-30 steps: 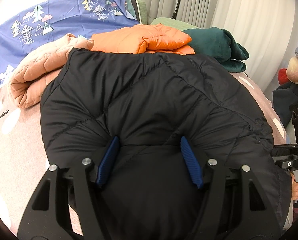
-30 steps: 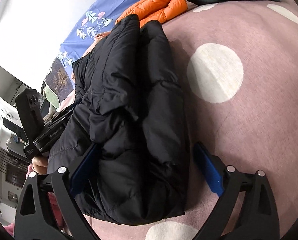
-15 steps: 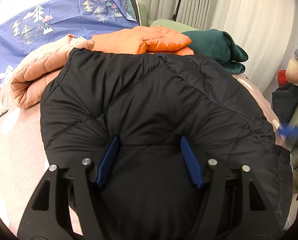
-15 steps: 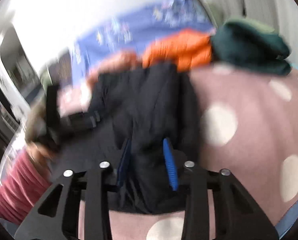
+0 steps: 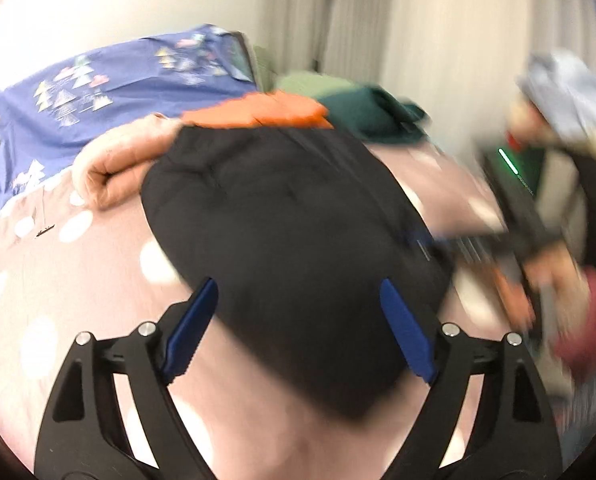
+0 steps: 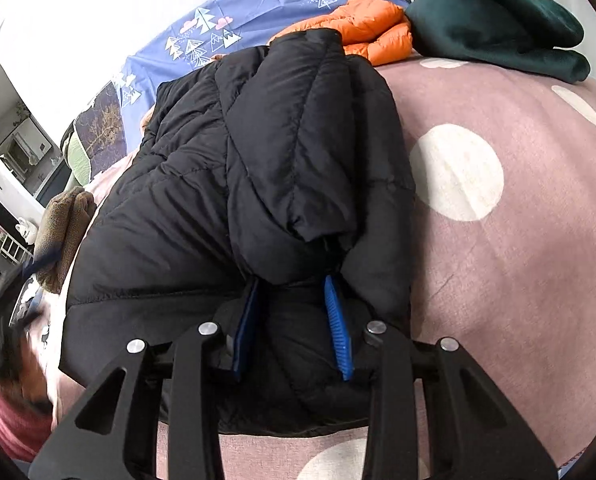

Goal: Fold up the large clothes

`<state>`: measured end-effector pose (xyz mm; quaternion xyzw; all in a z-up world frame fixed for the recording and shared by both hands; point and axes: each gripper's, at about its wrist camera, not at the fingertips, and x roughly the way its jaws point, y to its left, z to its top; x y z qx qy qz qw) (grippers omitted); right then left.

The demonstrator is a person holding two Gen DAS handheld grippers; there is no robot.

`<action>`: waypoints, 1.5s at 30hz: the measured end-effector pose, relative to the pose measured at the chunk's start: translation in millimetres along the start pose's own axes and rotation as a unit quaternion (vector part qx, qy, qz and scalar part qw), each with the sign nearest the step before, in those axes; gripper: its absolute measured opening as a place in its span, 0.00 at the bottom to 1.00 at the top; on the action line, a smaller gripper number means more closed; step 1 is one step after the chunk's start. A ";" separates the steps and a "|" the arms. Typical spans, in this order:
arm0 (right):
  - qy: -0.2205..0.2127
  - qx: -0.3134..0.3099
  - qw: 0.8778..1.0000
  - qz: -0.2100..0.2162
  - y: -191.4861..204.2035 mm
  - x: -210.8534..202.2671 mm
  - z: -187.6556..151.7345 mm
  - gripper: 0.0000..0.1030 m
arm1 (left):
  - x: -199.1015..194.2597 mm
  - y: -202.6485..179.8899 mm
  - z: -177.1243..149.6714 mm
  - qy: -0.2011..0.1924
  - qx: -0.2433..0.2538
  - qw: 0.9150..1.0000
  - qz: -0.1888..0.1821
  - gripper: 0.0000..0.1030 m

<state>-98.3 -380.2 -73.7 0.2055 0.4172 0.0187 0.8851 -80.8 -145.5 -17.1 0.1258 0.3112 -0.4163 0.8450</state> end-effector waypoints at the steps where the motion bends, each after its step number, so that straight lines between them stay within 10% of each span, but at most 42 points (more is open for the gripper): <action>1: -0.002 -0.001 1.000 0.000 0.4 0.1 -1.2 0.33 | -3.1 -10.2 -12.8 0.014 0.014 1.000 -0.005 0.82; 15: 0.001 0.008 1.000 -0.001 -5.8 1.0 -8.5 0.34 | 44.0 -9.6 -38.2 0.065 -0.022 0.981 0.182 0.81; 20: 0.007 -0.014 1.000 -0.003 2.8 1.9 -11.0 0.34 | 34.7 10.3 -49.1 0.086 -0.062 0.982 0.153 0.79; 28: 0.003 -0.017 1.000 0.003 -0.3 -0.1 -12.1 0.35 | -21.0 14.4 -25.3 0.094 -0.058 0.994 0.004 0.33; 35: 0.000 -0.019 1.000 0.002 4.0 1.1 -13.5 0.36 | 14.6 44.7 70.9 -0.025 -0.035 0.998 0.044 0.33; 45: 0.014 -0.032 0.999 -0.004 3.8 -14.4 -2.7 0.41 | 170.2 84.1 107.0 0.074 -0.078 0.991 0.074 0.54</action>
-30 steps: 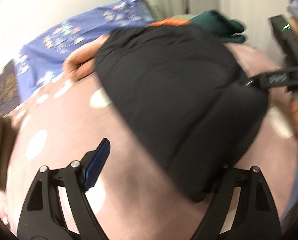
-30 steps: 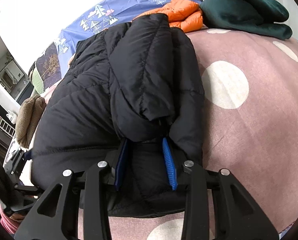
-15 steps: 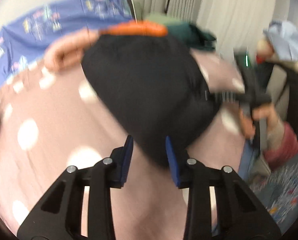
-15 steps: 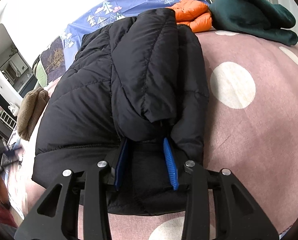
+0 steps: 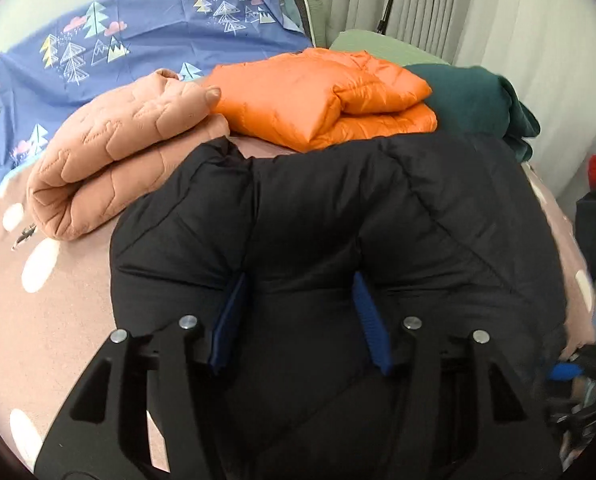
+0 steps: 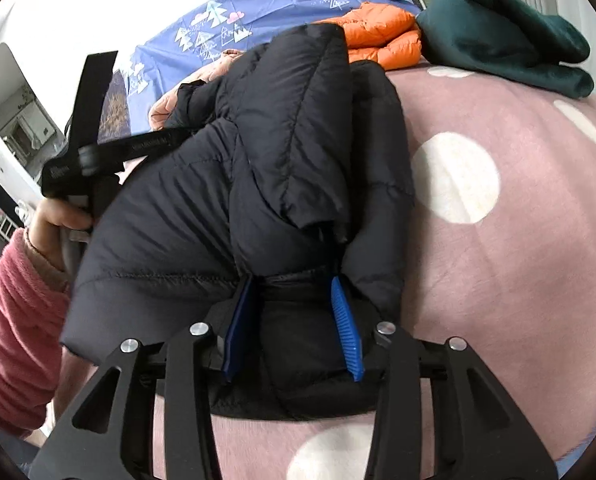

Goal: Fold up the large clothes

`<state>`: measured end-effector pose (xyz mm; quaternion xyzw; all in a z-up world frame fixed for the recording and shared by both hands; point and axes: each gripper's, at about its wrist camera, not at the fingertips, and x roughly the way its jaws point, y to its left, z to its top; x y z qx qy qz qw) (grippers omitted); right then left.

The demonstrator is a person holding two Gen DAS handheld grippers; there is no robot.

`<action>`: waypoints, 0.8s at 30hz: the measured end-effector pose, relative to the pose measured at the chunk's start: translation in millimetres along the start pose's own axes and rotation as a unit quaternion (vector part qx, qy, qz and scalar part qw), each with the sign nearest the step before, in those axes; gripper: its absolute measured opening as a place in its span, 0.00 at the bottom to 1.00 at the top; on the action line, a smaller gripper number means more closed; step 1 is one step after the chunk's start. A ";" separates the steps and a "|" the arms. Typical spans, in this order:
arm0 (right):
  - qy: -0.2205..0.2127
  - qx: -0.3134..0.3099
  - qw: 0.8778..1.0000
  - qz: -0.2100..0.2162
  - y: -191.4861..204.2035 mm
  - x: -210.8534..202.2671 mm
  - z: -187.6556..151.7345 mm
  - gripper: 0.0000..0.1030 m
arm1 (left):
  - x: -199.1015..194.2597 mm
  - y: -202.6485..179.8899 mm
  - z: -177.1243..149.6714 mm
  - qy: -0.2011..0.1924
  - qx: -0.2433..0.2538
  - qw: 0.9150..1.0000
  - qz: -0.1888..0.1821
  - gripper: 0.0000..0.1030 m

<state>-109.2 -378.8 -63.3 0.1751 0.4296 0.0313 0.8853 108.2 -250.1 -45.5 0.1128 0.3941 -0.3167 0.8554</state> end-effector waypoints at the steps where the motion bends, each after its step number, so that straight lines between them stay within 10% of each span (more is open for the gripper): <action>1: 0.003 -0.010 1.000 -0.001 1.3 -7.5 4.8 0.41 | -2.3 -2.5 -1.7 -0.001 0.006 1.000 0.006 0.54; 9: -0.116 -0.095 0.989 0.010 31.3 -37.9 74.8 0.23 | -1.0 -3.5 -2.9 0.000 0.013 1.000 0.008 0.53; 15: -0.027 -0.053 0.997 -0.050 -7.7 74.2 76.6 0.03 | 1.9 -1.7 -9.9 -0.013 0.025 1.000 0.012 0.54; 24: -0.028 -0.057 0.997 -0.035 6.9 29.9 88.9 0.07 | -24.9 2.0 -1.0 -0.031 0.025 0.999 -0.014 0.49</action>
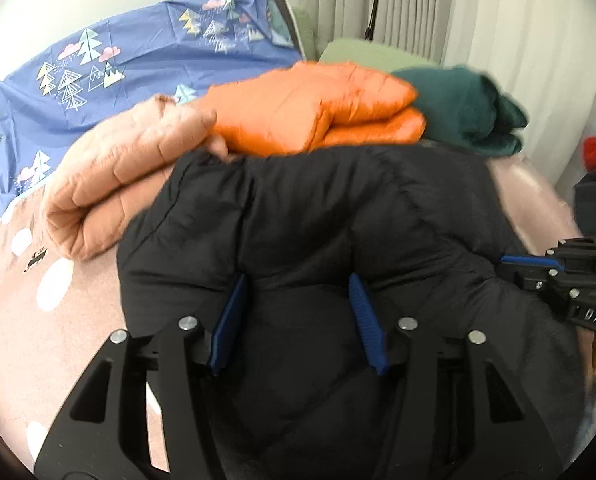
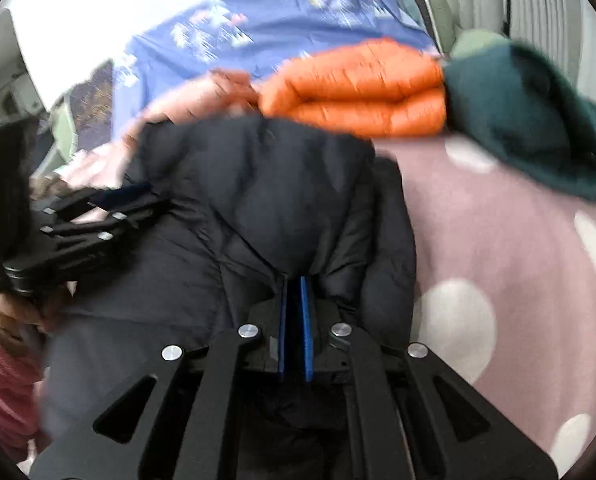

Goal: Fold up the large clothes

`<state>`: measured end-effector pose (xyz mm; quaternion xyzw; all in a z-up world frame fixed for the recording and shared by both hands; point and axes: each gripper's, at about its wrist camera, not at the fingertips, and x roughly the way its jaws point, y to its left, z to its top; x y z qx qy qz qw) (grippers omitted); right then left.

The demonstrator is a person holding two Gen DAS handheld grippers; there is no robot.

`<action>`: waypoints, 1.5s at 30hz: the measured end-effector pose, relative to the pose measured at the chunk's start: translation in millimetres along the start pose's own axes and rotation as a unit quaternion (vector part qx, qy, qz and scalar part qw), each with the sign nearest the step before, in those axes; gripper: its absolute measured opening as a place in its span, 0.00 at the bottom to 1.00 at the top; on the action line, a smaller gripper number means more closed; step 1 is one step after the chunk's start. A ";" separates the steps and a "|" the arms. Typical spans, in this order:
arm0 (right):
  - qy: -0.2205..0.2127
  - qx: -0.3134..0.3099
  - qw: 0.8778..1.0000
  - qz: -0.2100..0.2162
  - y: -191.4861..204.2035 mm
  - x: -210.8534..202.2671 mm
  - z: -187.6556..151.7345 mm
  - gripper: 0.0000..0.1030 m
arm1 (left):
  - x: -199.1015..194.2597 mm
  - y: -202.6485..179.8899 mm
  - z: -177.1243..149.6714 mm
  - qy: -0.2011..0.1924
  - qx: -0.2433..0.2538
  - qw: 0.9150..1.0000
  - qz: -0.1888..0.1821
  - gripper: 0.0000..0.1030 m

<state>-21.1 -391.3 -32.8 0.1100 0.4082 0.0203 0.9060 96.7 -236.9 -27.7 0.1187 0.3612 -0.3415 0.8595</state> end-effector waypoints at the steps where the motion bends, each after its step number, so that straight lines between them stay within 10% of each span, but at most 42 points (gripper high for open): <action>1: -0.015 -0.007 1.000 0.010 3.2 -10.0 8.2 0.08 | -6.3 0.7 5.3 -0.010 -0.001 1.000 -0.009 0.47; 7: -0.010 -0.033 0.999 0.006 8.1 12.7 57.9 0.12 | 9.6 -3.1 43.7 0.011 0.015 1.000 0.003 0.42; 12: 0.026 0.015 0.999 -0.023 -24.3 86.0 34.9 0.06 | 63.6 9.2 25.9 0.052 0.010 0.999 0.010 0.44; 29: 0.003 -0.017 0.999 -0.044 -12.1 68.0 32.6 0.09 | 44.8 9.3 16.6 0.041 0.007 0.999 0.009 0.43; 36: -0.027 -0.007 0.999 0.017 -6.0 -5.4 3.8 0.29 | -30.6 -8.4 -3.0 0.011 0.038 0.999 -0.025 0.71; 45: 0.010 0.082 0.996 0.034 -26.3 31.5 -30.4 0.31 | 6.6 -19.7 -43.6 0.024 0.052 0.998 0.002 0.79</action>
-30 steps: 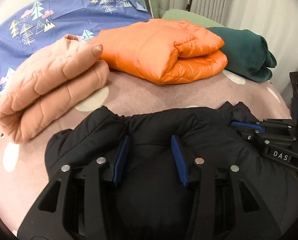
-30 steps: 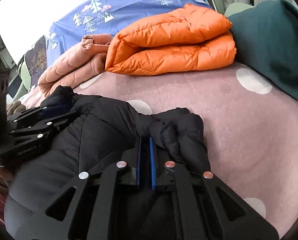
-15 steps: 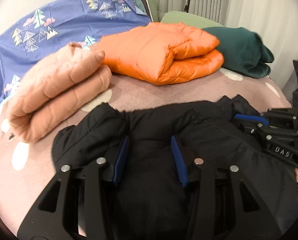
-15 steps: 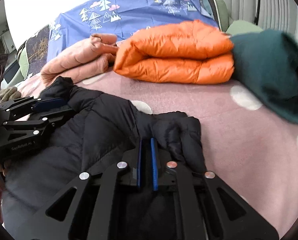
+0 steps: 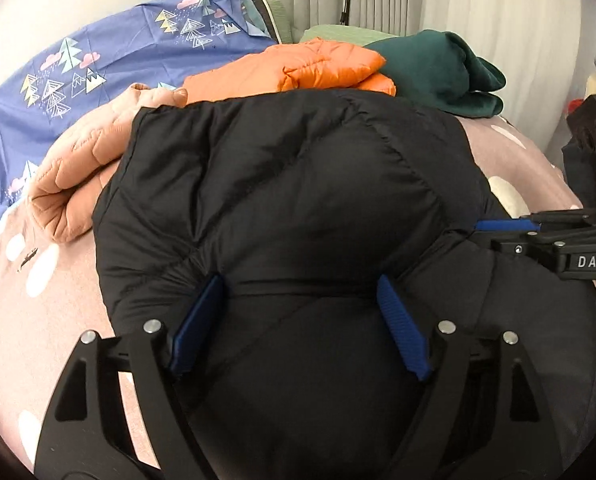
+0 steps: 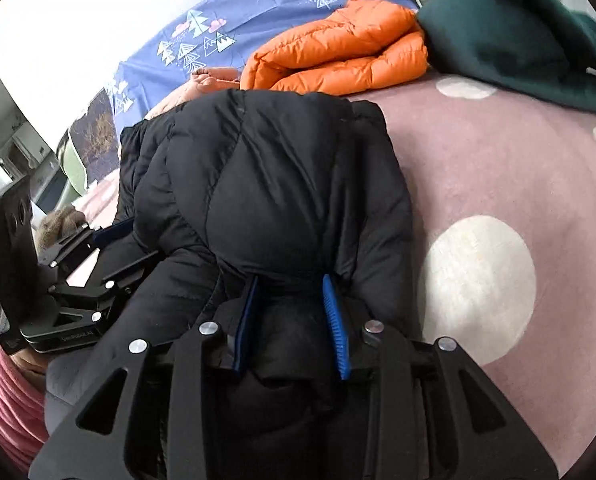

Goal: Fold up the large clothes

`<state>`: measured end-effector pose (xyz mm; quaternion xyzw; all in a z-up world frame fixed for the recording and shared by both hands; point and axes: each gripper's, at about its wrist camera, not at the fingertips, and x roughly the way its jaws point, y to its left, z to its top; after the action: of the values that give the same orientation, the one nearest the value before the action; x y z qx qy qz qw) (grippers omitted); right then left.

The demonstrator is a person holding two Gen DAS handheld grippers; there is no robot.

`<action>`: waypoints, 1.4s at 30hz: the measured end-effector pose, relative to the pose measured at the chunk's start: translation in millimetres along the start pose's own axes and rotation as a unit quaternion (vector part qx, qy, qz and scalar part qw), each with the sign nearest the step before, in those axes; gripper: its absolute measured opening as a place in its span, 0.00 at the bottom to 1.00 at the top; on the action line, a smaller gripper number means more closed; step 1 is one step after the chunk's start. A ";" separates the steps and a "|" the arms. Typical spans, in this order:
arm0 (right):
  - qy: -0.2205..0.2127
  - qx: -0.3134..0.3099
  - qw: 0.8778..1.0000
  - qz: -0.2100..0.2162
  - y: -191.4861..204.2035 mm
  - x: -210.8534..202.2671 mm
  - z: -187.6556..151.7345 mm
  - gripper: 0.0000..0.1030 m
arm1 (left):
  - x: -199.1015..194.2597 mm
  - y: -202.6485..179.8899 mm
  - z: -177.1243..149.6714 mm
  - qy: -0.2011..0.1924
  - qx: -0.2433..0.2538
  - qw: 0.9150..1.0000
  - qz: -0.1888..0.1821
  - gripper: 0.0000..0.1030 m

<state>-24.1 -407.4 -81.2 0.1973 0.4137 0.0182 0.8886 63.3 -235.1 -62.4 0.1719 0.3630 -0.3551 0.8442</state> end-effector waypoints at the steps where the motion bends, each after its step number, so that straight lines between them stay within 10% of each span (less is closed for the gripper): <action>1: 0.000 -0.013 1.000 -0.010 4.6 -2.4 -0.5 0.31 | -0.8 -0.9 -0.2 0.001 0.005 1.000 0.002 0.79; 11: -0.022 0.096 0.994 0.052 -22.7 -73.8 -23.7 0.68 | -6.8 -1.8 -2.0 -0.003 -0.002 1.000 0.006 0.79; 21: 0.066 0.185 0.968 0.156 -47.7 -51.6 -61.1 0.90 | -5.7 -2.1 -2.2 -0.003 -0.007 1.000 0.005 0.79; 27: 0.083 0.160 0.971 0.155 -19.7 -26.2 -48.0 0.87 | -5.3 -2.3 -1.9 0.000 -0.010 1.000 0.004 0.79; 32: 0.079 0.158 0.975 0.138 -20.0 -30.9 -55.5 0.47 | -6.2 -0.9 0.2 -0.002 -0.014 1.000 0.004 0.79; 42: 0.063 0.129 0.983 0.112 -10.1 -29.1 -58.7 0.46 | -20.3 1.0 3.8 -0.012 -0.031 0.999 0.013 0.81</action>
<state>-88.2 -402.8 -97.7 0.3541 0.4429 0.0760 0.8202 56.0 -226.8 -44.9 0.1462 0.3608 -0.3345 0.8582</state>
